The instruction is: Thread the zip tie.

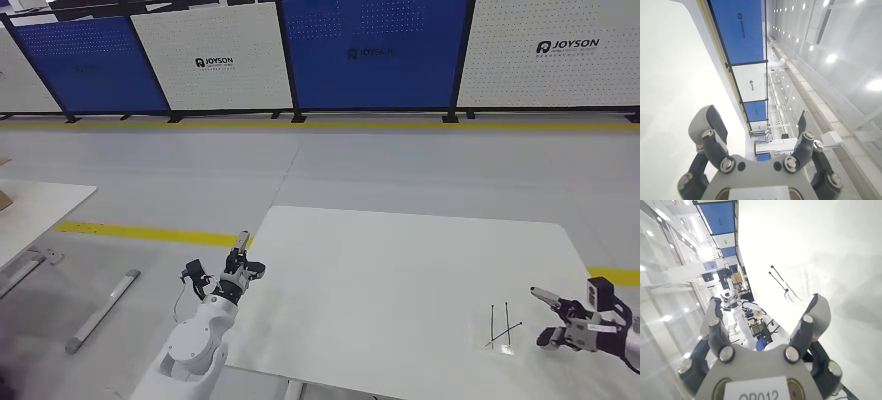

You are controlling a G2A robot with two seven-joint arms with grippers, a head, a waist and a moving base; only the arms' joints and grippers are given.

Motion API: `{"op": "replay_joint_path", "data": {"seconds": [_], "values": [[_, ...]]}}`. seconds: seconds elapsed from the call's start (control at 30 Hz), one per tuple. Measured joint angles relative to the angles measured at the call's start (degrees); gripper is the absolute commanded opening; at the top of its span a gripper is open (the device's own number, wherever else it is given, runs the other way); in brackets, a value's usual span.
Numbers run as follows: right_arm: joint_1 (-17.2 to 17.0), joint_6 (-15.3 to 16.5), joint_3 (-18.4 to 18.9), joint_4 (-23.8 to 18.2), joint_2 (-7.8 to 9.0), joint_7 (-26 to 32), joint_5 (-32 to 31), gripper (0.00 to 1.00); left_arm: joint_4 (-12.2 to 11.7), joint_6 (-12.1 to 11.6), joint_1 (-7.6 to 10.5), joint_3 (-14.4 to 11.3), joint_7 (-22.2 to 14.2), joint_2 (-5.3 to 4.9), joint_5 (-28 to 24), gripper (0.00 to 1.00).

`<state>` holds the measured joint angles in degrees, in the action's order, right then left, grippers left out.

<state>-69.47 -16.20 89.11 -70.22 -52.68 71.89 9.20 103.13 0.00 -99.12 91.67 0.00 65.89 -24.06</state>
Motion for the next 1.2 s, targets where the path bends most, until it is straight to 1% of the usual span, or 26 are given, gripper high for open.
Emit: {"op": "replay_joint_path", "data": {"seconds": [0.13, 0.2, 0.27, 0.63, 0.7, 0.77, 0.83, 0.97, 1.2], "values": [[0.72, 1.11, -0.52, -0.08, 0.37, 0.37, -2.04, 1.00, 0.00, 0.00, 0.00, 0.00, 0.00, 0.00, 0.00, 1.00], [0.65, 3.33, -0.79, -0.84, 0.66, 0.26, -4.18, 1.00, 0.00, 0.00, 0.00, 0.00, 0.00, 0.00, 0.00, 1.00], [0.48, 4.57, -0.92, -1.20, 0.76, 0.31, -5.14, 1.00, 0.00, 0.00, 0.00, 0.00, 0.00, 0.00, 0.00, 1.00], [0.39, 4.74, -1.16, -1.44, 0.73, 0.65, -4.99, 1.00, 0.00, 0.00, 0.00, 0.00, 0.00, 0.00, 0.00, 1.00], [0.63, 7.87, -1.54, -1.10, 0.80, 2.70, -4.18, 1.00, 0.00, 0.00, 0.00, 0.00, 0.00, 0.00, 0.00, 1.00], [1.69, 10.77, -1.90, 0.67, 0.96, 3.65, -4.73, 1.00, 0.00, 0.00, 0.00, 0.00, 0.00, 0.00, 0.00, 1.00], [2.70, 12.06, -2.62, 1.85, 0.99, 4.10, -5.44, 1.00, 0.00, 0.00, 0.00, 0.00, 0.00, 0.00, 0.00, 1.00], [4.33, 12.29, -3.77, 3.34, 0.94, 1.48, -7.09, 1.00, 0.00, 0.00, 0.00, 0.00, 0.00, 0.00, 0.00, 1.00], [4.28, 12.29, -3.77, 3.29, 0.93, 1.48, -7.07, 1.00, 0.00, 0.00, 0.00, 0.00, 0.00, 0.00, 0.00, 1.00]]}}
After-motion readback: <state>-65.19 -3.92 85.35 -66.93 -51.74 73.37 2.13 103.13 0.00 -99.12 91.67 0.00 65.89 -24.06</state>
